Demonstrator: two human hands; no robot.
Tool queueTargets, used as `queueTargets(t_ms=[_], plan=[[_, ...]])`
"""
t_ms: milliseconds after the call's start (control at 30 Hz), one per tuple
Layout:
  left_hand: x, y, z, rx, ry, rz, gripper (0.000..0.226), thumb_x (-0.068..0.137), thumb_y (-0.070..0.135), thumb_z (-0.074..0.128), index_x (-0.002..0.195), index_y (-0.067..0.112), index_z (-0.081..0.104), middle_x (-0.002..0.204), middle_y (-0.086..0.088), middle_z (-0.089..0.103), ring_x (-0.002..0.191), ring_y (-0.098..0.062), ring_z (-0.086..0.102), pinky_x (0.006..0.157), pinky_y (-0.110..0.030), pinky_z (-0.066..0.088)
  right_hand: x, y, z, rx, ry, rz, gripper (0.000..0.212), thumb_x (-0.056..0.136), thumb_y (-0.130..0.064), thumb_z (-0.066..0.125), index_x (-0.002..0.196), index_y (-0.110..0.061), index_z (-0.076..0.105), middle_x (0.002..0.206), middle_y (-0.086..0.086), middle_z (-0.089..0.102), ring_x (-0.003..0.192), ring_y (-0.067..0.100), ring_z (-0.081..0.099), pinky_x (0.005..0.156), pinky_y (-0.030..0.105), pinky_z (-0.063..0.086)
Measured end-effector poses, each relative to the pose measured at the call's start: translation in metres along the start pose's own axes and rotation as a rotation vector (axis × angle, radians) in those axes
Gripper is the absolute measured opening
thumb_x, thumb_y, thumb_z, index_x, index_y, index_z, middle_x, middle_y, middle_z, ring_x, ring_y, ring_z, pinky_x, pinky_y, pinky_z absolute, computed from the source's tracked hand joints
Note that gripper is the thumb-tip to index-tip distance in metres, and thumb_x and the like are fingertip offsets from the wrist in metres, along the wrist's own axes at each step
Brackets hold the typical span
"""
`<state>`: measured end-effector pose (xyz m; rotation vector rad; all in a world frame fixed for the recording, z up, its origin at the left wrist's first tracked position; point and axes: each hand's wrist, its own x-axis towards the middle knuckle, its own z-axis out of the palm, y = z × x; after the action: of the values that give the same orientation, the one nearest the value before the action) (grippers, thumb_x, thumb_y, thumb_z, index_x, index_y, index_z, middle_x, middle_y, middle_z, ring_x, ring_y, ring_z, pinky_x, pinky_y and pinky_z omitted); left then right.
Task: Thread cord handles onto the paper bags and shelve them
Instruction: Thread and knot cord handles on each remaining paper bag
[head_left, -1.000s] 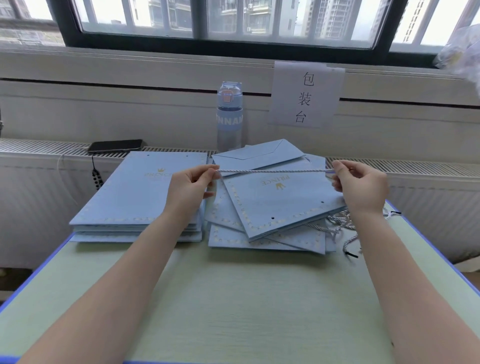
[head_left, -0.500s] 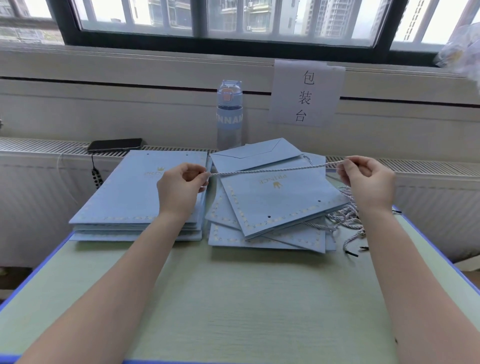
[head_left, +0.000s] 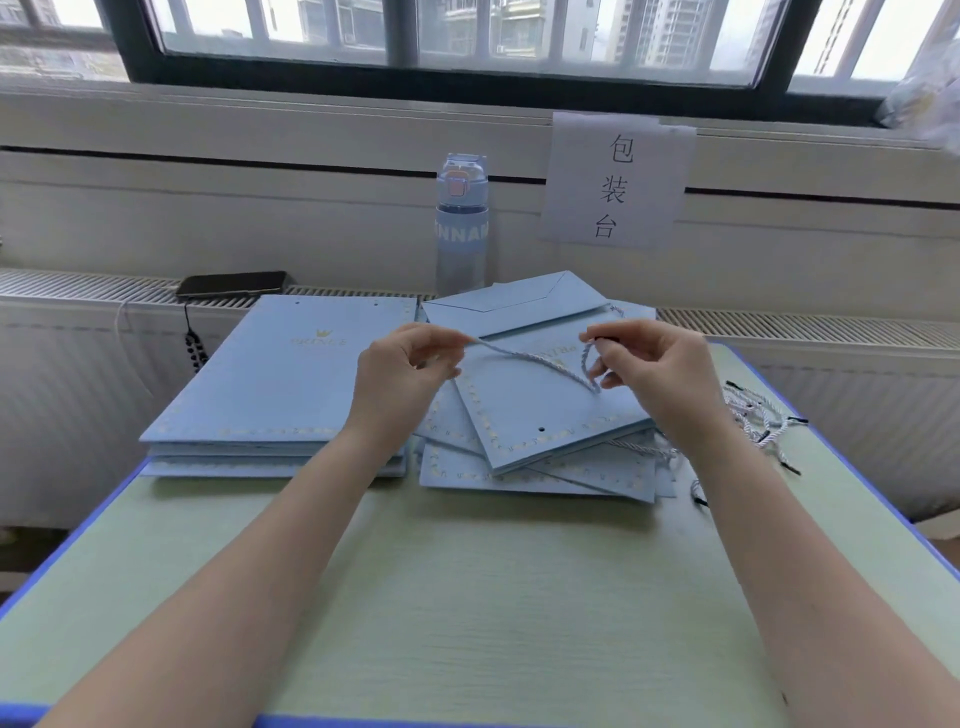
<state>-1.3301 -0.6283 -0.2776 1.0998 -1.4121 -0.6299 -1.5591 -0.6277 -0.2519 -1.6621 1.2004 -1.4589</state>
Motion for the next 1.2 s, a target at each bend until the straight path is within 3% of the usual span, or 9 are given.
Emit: queueTargets(t_ms=[167, 267, 367, 500, 633, 800, 967, 1100, 1200], plan=[[-0.008, -0.002, 0.005, 0.325, -0.278, 0.186, 0.027, 0.08, 0.027, 0.074, 0.106, 0.024, 0.069, 0.106, 0.016, 0.064, 0.101, 0.002, 0.057, 0.082, -0.009, 0.044, -0.006, 0.005, 0.015, -0.178, -0.21, -0.075, 0.027, 0.091, 0.0, 0.054, 0.104, -0.018, 0.07, 0.077, -0.006, 0.064, 0.062, 0.002, 0.057, 0.062, 0.015, 0.048], [-0.014, 0.001, 0.008, 0.473, -0.499, 0.266, 0.056, 0.068, 0.058, 0.066, 0.113, 0.025, 0.068, 0.113, 0.013, 0.061, 0.11, 0.0, 0.049, 0.097, -0.016, 0.037, -0.005, 0.009, 0.018, -0.451, -0.286, -0.212, 0.035, 0.094, -0.001, 0.047, 0.123, -0.014, 0.061, 0.083, -0.008, 0.054, 0.069, -0.003, 0.049, 0.067, 0.008, 0.039], [-0.017, 0.001, 0.011, 0.602, -0.593, 0.255, 0.075, 0.065, 0.067, 0.064, 0.128, 0.027, 0.058, 0.128, 0.013, 0.053, 0.124, -0.004, 0.039, 0.107, -0.025, 0.031, -0.006, 0.009, 0.017, -0.5, -0.285, -0.263, 0.033, 0.093, -0.005, 0.051, 0.121, -0.019, 0.062, 0.08, -0.007, 0.056, 0.065, 0.001, 0.048, 0.064, 0.007, 0.038], [-0.018, -0.005, 0.015, 0.668, -0.589, 0.279, 0.069, 0.072, 0.056, 0.072, 0.133, 0.028, 0.054, 0.133, 0.015, 0.047, 0.127, -0.007, 0.034, 0.109, -0.032, 0.03, -0.004, 0.014, 0.015, -0.53, -0.218, -0.34, 0.015, 0.086, -0.008, 0.065, 0.097, -0.014, 0.073, 0.073, -0.006, 0.063, 0.067, 0.008, 0.053, 0.064, 0.007, 0.039], [-0.017, -0.008, 0.013, 0.608, -0.604, 0.246, 0.069, 0.071, 0.06, 0.07, 0.131, 0.029, 0.056, 0.13, 0.018, 0.047, 0.127, -0.005, 0.034, 0.109, -0.033, 0.03, -0.002, 0.019, 0.015, -0.565, -0.268, -0.381, 0.018, 0.087, -0.005, 0.064, 0.1, -0.012, 0.074, 0.081, -0.002, 0.063, 0.066, 0.002, 0.051, 0.066, 0.005, 0.037], [-0.015, -0.009, 0.01, 0.579, -0.616, 0.234, 0.077, 0.065, 0.074, 0.056, 0.129, 0.03, 0.058, 0.128, 0.021, 0.049, 0.125, 0.0, 0.037, 0.109, -0.033, 0.032, -0.001, 0.02, 0.013, -0.628, -0.39, -0.411, 0.017, 0.083, 0.0, 0.067, 0.094, -0.009, 0.076, 0.084, 0.006, 0.07, 0.068, 0.012, 0.056, 0.067, 0.003, 0.037], [-0.013, -0.01, 0.01, 0.532, -0.587, 0.243, 0.049, 0.081, 0.053, 0.062, 0.124, 0.029, 0.061, 0.124, 0.02, 0.051, 0.121, 0.001, 0.041, 0.107, -0.031, 0.035, -0.002, 0.02, 0.016, -0.612, -0.462, -0.386, 0.024, 0.083, 0.007, 0.063, 0.095, -0.009, 0.076, 0.085, -0.001, 0.061, 0.076, 0.012, 0.056, 0.071, 0.003, 0.036], [-0.015, -0.008, 0.008, 0.616, -0.613, 0.236, 0.067, 0.076, 0.06, 0.067, 0.134, 0.027, 0.053, 0.133, 0.018, 0.045, 0.125, 0.001, 0.035, 0.108, -0.029, 0.031, -0.003, 0.016, 0.017, -0.626, -0.43, -0.396, 0.022, 0.079, 0.005, 0.069, 0.091, -0.011, 0.076, 0.077, -0.004, 0.065, 0.07, -0.002, 0.051, 0.071, 0.001, 0.036], [-0.017, -0.006, 0.009, 0.632, -0.609, 0.224, 0.073, 0.074, 0.061, 0.067, 0.136, 0.025, 0.052, 0.135, 0.017, 0.044, 0.127, 0.0, 0.033, 0.109, -0.028, 0.03, -0.002, 0.015, 0.016, -0.651, -0.433, -0.425, 0.018, 0.078, 0.006, 0.069, 0.083, -0.009, 0.076, 0.08, 0.001, 0.07, 0.074, 0.011, 0.054, 0.072, 0.005, 0.036]])
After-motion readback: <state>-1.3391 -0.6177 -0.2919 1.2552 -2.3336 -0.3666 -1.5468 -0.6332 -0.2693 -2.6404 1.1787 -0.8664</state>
